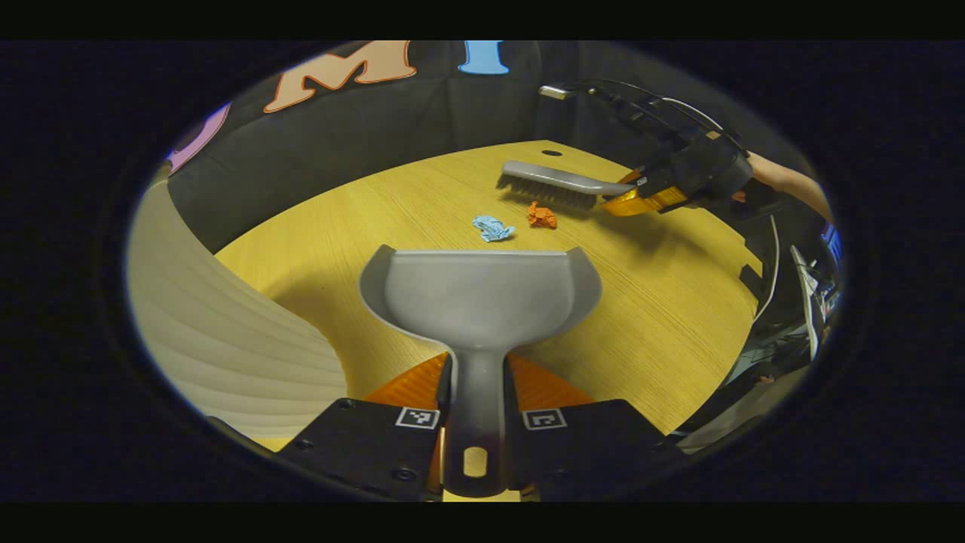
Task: Pick up the small broom and dustpan from the desktop, sweep the trash into the dustpan with the broom, and then empty the trash into the garbage bin.
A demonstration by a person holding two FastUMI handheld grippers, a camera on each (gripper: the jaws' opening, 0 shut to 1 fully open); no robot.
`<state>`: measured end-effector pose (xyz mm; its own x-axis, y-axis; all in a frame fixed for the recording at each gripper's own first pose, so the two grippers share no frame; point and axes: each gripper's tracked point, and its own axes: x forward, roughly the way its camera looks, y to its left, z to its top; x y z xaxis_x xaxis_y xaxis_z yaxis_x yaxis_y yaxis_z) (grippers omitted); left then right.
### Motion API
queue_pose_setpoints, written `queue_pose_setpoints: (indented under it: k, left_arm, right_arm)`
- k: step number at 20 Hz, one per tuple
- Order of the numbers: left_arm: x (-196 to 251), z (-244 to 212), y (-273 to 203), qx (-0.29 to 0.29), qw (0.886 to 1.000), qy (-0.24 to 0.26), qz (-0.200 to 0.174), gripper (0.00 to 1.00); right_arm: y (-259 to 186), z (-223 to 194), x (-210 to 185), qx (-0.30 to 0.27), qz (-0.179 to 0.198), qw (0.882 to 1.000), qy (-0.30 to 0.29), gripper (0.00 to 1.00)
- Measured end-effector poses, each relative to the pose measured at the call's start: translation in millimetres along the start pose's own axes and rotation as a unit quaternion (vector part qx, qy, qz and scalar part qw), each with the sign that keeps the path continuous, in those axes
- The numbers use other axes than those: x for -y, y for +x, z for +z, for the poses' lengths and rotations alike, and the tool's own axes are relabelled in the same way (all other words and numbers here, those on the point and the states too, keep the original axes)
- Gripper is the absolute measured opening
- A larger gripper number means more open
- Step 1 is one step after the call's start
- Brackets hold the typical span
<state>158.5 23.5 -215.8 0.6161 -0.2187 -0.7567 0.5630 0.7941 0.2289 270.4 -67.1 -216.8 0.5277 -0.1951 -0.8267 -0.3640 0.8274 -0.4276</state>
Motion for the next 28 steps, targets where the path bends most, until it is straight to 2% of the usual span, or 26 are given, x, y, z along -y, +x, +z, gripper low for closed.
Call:
queue_pose_setpoints:
  k: [3,8,10,11,13,14,15,18,19,21,23,25,28]
  left_arm:
    - [-5,-9,5,-0.012,1.000,0.024,0.007,0.26]
    - [-2,-11,8,-0.003,1.000,-0.010,-0.001,0.28]
    - [0,-10,8,0.005,1.000,-0.020,0.000,0.28]
    - [0,-9,9,0.009,1.000,-0.025,0.001,0.26]
    - [2,-7,12,0.018,0.999,-0.039,0.001,0.26]
    - [5,-5,12,0.026,0.999,-0.047,0.000,0.28]
    - [8,-1,10,0.039,0.998,-0.057,0.000,0.26]
    - [10,12,4,0.077,0.993,-0.086,0.002,0.27]
    - [13,11,3,0.090,0.991,-0.095,-0.004,0.27]
    - [17,10,2,0.102,0.987,-0.122,-0.018,0.27]
    - [17,18,-10,0.119,0.984,-0.129,-0.023,0.27]
    - [15,26,-28,0.138,0.983,-0.116,-0.019,0.25]
    - [9,30,-65,0.142,0.985,-0.102,0.001,0.25]
  right_arm:
    - [-2,5,-25,-0.005,0.024,0.998,-0.051,0.21]
    - [-35,2,-62,-0.012,0.087,0.992,-0.092,0.20]
    - [-51,-5,-81,-0.013,0.127,0.988,-0.087,0.21]
    - [-55,-4,-82,-0.002,0.132,0.988,-0.080,0.21]
    - [-70,9,-68,0.026,0.125,0.990,-0.051,0.21]
    - [-82,17,-62,0.042,0.131,0.990,-0.023,0.21]
    - [-92,23,-55,0.055,0.135,0.989,0.006,0.21]
    - [-109,19,-26,0.095,0.095,0.989,0.067,0.20]
    - [-116,13,-19,0.106,0.085,0.986,0.097,0.20]
    - [-124,-14,-16,0.125,0.093,0.973,0.170,0.20]
    - [-105,-53,-15,0.134,0.082,0.964,0.212,0.21]
    - [-73,-96,-20,0.130,0.061,0.963,0.226,0.20]
    - [-22,-131,-41,0.121,0.070,0.960,0.244,0.20]
